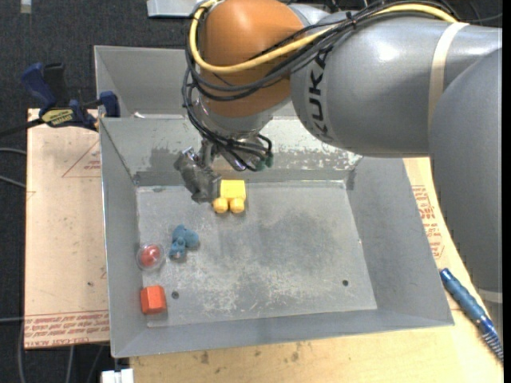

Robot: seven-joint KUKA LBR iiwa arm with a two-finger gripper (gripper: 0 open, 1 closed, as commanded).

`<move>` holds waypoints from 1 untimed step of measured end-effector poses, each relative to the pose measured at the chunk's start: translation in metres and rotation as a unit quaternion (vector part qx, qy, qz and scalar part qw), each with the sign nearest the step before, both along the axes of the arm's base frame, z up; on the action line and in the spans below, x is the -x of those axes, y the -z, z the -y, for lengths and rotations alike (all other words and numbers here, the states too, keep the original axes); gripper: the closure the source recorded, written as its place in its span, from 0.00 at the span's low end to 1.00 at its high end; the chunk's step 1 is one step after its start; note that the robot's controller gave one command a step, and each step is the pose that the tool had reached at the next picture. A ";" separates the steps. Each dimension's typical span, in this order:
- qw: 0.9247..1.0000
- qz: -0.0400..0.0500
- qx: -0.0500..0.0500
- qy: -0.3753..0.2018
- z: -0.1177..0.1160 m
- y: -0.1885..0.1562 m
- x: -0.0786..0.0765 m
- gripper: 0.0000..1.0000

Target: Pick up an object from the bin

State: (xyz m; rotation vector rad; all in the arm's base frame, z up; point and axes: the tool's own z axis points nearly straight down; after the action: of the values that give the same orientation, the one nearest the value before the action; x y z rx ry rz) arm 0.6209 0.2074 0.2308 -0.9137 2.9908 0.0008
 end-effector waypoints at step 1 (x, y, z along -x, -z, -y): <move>1.000 -0.005 0.001 0.000 0.000 0.005 0.002 0.00</move>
Offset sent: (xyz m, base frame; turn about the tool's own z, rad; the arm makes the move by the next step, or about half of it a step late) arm 0.0000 0.0000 0.0000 0.0000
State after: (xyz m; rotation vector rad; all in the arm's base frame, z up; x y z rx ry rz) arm 0.6189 0.2069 0.2253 -0.9170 3.0002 0.0032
